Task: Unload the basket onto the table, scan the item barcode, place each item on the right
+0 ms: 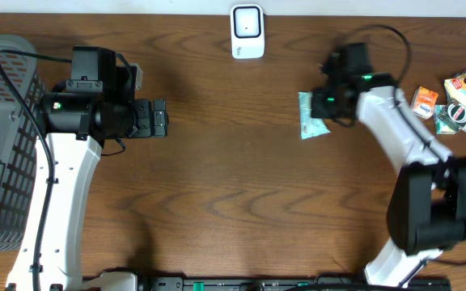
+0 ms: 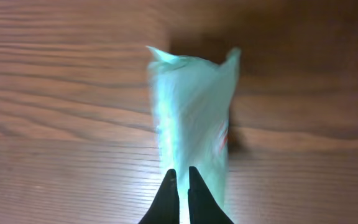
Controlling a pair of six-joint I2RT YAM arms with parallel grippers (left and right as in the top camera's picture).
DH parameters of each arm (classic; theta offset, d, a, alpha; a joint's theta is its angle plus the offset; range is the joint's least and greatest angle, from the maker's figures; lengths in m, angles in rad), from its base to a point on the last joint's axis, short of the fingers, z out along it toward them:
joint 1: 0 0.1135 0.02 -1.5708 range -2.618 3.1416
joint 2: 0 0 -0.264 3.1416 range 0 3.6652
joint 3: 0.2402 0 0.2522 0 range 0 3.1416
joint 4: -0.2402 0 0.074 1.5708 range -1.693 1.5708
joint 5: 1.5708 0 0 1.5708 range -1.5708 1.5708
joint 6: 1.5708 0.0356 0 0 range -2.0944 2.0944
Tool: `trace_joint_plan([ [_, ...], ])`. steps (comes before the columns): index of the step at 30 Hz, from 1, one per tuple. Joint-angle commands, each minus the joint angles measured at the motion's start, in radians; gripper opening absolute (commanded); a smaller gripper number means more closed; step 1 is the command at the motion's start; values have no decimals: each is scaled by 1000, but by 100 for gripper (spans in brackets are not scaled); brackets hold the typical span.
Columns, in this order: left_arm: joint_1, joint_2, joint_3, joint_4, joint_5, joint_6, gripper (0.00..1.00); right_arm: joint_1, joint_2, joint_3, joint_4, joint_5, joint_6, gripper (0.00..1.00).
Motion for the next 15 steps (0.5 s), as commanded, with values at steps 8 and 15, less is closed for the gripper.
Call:
trace_joint_plan([
  [8,-3,2,-4,-5,-2,2,98,319,34,13,1,506,-8,3],
  [15,-3,2,-4,-5,-2,2,98,225,44,13,44,417,71,40],
])
